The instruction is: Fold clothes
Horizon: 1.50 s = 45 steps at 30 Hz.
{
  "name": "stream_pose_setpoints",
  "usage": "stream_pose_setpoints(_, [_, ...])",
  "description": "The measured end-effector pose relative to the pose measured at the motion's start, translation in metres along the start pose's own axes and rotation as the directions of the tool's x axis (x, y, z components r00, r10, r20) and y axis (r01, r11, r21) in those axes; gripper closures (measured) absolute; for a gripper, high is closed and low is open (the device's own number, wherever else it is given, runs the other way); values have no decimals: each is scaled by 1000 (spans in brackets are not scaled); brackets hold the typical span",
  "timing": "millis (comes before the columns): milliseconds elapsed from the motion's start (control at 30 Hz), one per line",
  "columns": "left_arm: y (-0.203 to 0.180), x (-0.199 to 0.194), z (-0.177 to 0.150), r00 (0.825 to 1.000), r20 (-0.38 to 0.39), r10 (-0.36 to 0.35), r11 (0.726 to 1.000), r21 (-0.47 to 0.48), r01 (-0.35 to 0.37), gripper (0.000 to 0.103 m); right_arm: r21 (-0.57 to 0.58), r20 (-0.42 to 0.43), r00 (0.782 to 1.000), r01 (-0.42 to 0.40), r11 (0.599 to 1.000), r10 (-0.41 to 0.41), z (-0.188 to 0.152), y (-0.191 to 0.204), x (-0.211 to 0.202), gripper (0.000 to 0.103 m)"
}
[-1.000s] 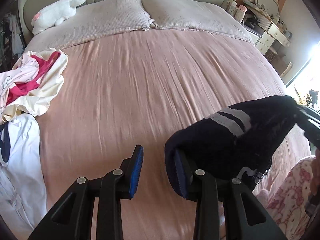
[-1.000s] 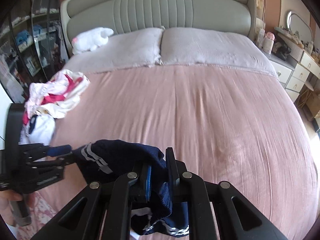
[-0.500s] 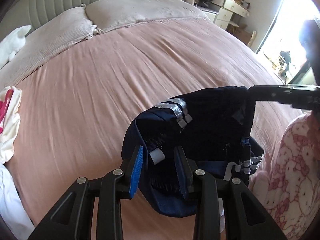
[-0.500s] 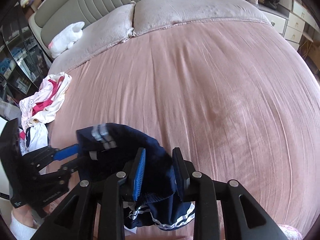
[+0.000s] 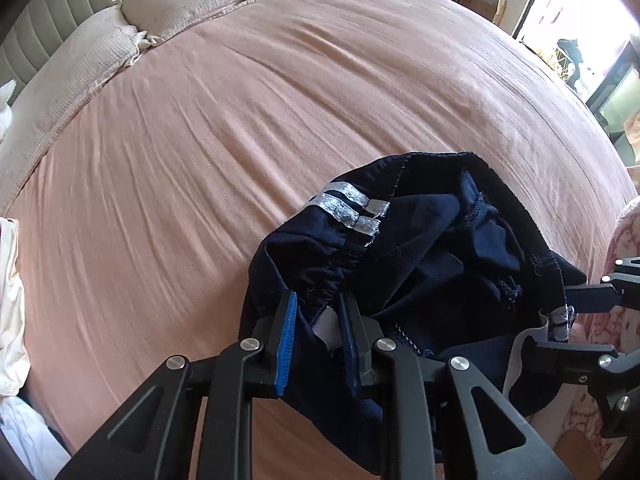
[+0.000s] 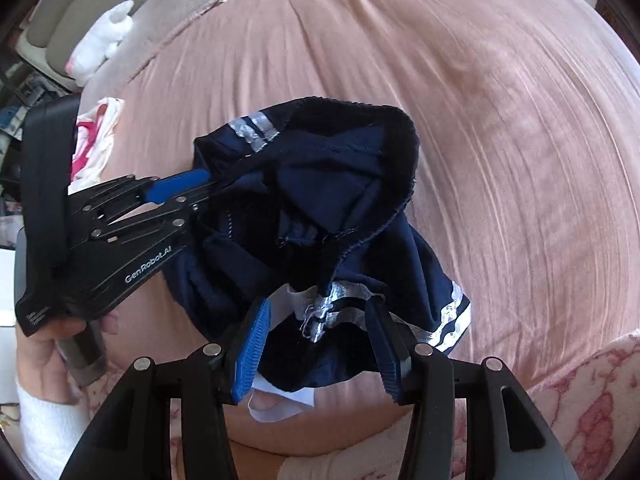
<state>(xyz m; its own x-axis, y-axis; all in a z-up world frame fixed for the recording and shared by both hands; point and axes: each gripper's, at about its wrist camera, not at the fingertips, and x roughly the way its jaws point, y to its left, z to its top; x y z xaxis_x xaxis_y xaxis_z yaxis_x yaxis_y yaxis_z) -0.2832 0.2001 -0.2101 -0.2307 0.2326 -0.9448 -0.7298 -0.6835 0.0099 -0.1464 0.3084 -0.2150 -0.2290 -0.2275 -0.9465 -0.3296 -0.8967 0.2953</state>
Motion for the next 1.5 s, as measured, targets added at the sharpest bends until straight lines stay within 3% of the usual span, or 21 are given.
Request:
stream_pose_setpoints(67, [12,-3,-7,995,-15,95,995,-34,-96,90,-51,44,998,50,997,-48,1,8,-1,54])
stream_pose_setpoints(100, [22,-5,-12,990,-31,135,989,-64,-136,95,-55,23,997,69,996,-68,2,9,4,54])
stream_pose_setpoints(167, [45,-11,-25,979,-71,189,971,-137,-197,95,-62,-22,998,57,996,-58,5,10,14,54])
stream_pose_setpoints(233, [64,-27,-39,977,-83,198,958,-194,-211,95,-80,-30,997,72,994,-74,11,13,17,54])
stream_pose_setpoints(433, [98,-86,-82,987,-46,156,934,-318,-162,92,-190,33,987,162,968,-159,31,37,19,54])
stream_pose_setpoints(533, [106,-101,-101,990,-68,123,924,-357,-139,92,-241,137,976,198,950,-169,34,51,-1,54])
stream_pose_setpoints(567, [107,-102,-105,995,-68,72,921,-378,-92,92,-246,155,976,186,951,-150,35,52,-9,54])
stream_pose_setpoints(633, [115,-104,-112,994,2,-113,888,-449,102,92,-236,138,984,141,961,-110,36,48,-17,53])
stream_pose_setpoints(667, [114,-105,-112,992,31,-122,880,-458,123,92,-225,116,989,113,968,-88,37,45,-18,53])
stream_pose_setpoints(767, [104,-94,-102,1000,4,2,924,-383,0,92,-213,89,994,78,974,-60,38,40,-22,53])
stream_pose_setpoints(867, [93,-66,-84,999,-27,-29,945,-326,19,92,-241,76,997,41,970,-23,40,50,-25,53])
stream_pose_setpoints(933, [87,-47,-78,996,-79,-37,957,-291,12,92,-267,71,997,52,962,-34,39,58,-19,43])
stream_pose_setpoints(1000, [82,-34,-77,993,-120,-9,962,-271,-24,92,-286,67,993,114,951,-99,36,56,-3,41])
stream_pose_setpoints(1133, [81,-20,-78,987,-142,71,961,-256,-106,89,-292,-15,997,73,954,-81,44,51,22,41])
stream_pose_setpoints(1167, [82,-18,-78,986,-141,93,959,-255,-127,89,-322,-9,994,100,942,-108,45,55,29,41])
stream_pose_setpoints(1200, [82,-16,-79,983,-140,115,956,-254,-148,89,-358,6,987,149,922,-158,45,60,37,44])
stream_pose_setpoints(1233, [83,-14,-79,981,-139,137,953,-253,-169,92,-385,20,982,181,905,-188,44,63,42,72])
stream_pose_setpoints(1300, [85,-28,-78,983,-86,159,943,-281,-177,99,-429,63,983,184,884,-174,42,71,33,96])
stream_pose_setpoints(1367, [85,-61,-76,984,-3,180,934,-314,-172,99,-454,189,961,269,849,-203,39,80,9,96])
stream_pose_setpoints(1433, [84,-99,-75,977,89,196,926,-344,-154,99,-420,278,947,268,867,-158,39,82,-29,97])
stream_pose_setpoints(1500, [80,-147,-75,958,197,206,925,-359,-125,99,-378,361,927,246,892,-103,40,84,-72,97])
